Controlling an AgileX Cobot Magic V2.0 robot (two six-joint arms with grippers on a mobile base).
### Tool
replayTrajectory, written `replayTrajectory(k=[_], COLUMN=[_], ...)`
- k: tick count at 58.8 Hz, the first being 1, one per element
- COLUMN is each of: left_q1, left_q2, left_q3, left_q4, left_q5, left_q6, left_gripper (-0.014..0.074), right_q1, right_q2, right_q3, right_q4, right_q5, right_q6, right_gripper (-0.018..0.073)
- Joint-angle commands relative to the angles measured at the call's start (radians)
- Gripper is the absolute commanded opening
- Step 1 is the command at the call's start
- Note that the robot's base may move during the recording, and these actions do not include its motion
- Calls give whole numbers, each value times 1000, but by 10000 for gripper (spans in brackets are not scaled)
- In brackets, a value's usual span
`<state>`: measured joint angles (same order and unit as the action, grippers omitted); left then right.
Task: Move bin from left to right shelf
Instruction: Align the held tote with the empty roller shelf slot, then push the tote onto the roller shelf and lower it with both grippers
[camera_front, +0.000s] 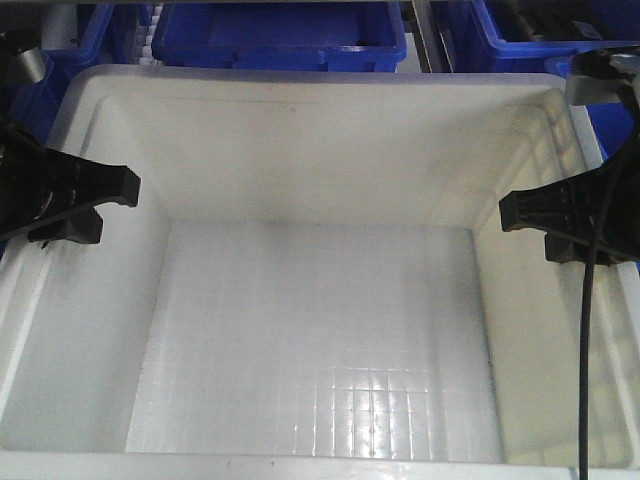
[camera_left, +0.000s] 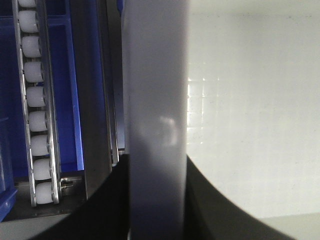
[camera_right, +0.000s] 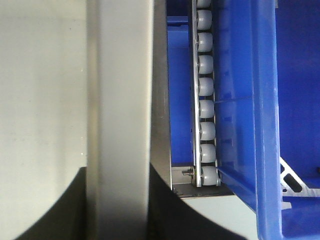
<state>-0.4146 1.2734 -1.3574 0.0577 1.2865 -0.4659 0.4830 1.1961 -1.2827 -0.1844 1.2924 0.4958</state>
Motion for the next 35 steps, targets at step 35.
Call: replayTrajectory(k=[35], left_q1=[-5], left_q2=[-34], left_q3=[71], left_q4=[23], left_q5=[-334], left_q6=[-57], left_gripper=[-6], right_q1=[-5], right_q2=[58], right_q3=[-42], right_q4=[-221], right_q5=[-213], right_q6=[219], right_gripper=[5])
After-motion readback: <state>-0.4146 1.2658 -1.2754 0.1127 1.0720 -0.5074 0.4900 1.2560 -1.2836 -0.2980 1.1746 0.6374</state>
